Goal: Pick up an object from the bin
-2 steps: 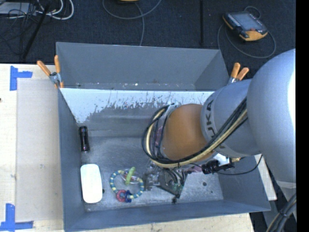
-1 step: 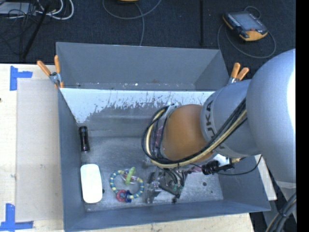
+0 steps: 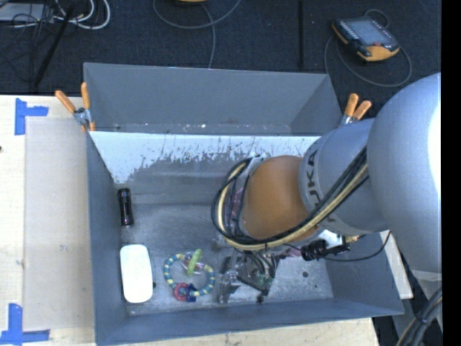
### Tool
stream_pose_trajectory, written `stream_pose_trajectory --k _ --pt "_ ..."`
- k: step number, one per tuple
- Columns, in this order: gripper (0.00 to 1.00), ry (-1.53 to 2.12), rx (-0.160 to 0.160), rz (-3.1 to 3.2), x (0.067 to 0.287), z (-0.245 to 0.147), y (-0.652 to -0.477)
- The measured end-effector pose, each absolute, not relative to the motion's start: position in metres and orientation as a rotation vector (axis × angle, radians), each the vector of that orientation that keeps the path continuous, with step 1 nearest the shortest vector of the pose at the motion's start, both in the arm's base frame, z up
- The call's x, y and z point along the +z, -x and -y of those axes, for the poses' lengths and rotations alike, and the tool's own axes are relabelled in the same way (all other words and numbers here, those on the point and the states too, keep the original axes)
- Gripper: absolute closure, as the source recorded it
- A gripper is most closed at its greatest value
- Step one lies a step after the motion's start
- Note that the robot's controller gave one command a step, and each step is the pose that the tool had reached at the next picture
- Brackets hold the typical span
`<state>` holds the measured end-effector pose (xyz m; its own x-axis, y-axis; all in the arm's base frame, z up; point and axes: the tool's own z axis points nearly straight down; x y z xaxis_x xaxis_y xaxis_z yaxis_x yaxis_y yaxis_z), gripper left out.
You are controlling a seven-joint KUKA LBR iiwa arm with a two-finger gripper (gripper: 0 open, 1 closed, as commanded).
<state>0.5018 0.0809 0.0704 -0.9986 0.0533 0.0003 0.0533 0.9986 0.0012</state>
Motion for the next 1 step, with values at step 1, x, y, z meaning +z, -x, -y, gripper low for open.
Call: stream_pose_trajectory --k 1 --pt "0.0 0.09 -0.005 3.144 0.0706 -0.0767 -0.4992"
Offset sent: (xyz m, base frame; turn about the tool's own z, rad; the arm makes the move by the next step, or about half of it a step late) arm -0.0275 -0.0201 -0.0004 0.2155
